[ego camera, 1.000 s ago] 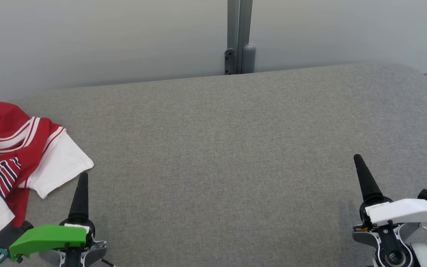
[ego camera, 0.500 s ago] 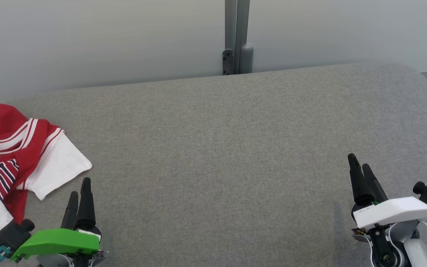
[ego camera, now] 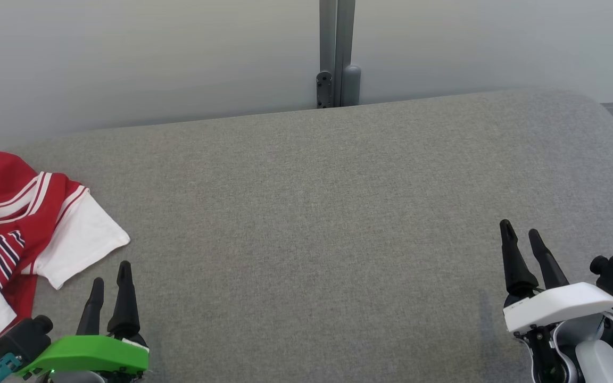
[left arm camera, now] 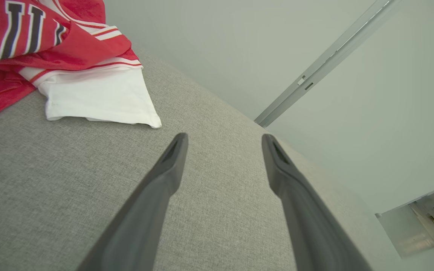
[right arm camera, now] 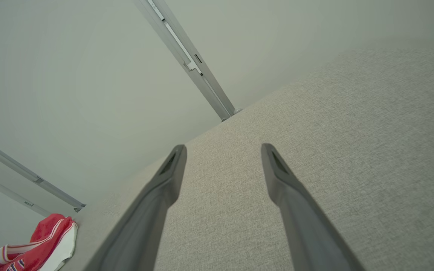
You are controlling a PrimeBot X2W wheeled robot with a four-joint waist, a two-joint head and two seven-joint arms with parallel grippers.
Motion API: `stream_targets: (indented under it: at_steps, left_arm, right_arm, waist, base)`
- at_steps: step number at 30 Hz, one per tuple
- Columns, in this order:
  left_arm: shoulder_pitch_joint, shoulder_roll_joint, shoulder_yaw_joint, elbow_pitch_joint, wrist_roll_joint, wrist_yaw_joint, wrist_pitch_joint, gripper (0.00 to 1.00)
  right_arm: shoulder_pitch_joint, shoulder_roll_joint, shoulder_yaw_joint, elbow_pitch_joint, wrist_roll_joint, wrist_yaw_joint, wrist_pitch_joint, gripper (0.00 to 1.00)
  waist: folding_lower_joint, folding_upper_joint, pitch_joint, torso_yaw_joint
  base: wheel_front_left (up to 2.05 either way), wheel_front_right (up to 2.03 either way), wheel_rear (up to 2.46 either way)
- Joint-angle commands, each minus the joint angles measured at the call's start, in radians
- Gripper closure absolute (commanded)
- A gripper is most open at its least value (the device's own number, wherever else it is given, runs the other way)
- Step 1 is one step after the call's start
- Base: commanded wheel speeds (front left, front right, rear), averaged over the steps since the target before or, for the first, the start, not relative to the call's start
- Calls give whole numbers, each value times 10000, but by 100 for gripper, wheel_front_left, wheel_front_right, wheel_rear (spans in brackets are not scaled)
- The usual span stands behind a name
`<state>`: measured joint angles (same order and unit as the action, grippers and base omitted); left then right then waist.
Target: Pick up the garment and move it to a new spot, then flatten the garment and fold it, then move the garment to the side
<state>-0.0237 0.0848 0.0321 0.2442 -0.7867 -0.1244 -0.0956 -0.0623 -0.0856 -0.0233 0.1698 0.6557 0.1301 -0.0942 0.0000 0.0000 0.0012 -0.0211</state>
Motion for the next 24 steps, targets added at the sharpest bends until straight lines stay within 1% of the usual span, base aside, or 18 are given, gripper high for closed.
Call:
stream_targets:
  at_steps: [1,12,24]
  left_arm:
    - [-9,139,28,-77,378,-60,-107,0]
    - [124,201,-57,-157,1657,-63,-427,0]
    - [240,324,-136,-269,2860,-68,-734,0]
  right_arm:
    - [-116,-113,-6,-84,-353,5,-121,0]
    - [-51,-155,-28,-54,-1766,6,-442,0]
    - [-56,-156,4,-109,-3050,6,-753,0]
  waist:
    - [0,0,-2,-3]
    - [0,0,-21,-36]
    - [0,0,-1,-114]
  base:
    - [0,0,0]
    - [0,0,0]
    - [0,0,0]
